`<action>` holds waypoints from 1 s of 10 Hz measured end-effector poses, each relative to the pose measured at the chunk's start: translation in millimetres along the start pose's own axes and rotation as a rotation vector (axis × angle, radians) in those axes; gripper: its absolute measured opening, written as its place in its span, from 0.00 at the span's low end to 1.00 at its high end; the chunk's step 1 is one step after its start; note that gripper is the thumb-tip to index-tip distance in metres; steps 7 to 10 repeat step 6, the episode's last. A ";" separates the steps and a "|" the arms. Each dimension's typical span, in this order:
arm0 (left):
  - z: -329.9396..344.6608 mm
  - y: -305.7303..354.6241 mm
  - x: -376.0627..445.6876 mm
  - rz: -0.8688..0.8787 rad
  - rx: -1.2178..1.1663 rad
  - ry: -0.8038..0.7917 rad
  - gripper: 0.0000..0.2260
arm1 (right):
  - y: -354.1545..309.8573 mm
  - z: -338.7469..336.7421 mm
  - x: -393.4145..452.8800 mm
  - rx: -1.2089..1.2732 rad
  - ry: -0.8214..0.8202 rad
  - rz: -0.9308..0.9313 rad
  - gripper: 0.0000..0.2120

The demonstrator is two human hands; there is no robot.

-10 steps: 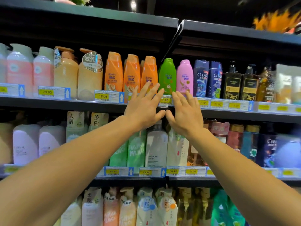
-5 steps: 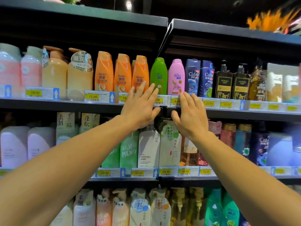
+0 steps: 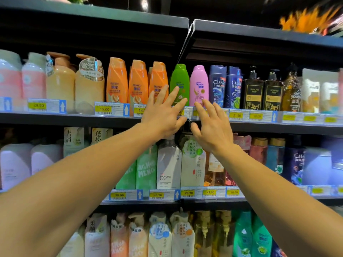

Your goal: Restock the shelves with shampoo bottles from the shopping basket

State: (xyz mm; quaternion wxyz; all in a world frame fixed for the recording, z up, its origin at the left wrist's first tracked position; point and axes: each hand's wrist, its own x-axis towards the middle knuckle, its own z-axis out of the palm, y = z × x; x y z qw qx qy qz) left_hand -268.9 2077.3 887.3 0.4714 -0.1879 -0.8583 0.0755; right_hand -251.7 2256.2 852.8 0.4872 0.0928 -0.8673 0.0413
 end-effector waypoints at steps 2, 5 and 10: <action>1.1 2.0 -0.8 -0.009 0.010 -0.001 0.29 | -2.5 -0.4 0.1 -0.001 -0.022 -0.005 0.30; -16.4 -6.2 -16.6 0.021 -0.088 0.070 0.30 | -5.8 -16.1 -8.1 -0.019 -0.024 -0.026 0.31; -30.4 -22.8 -44.9 0.015 -0.147 0.112 0.30 | -24.2 -27.1 -16.7 -0.065 -0.022 -0.088 0.33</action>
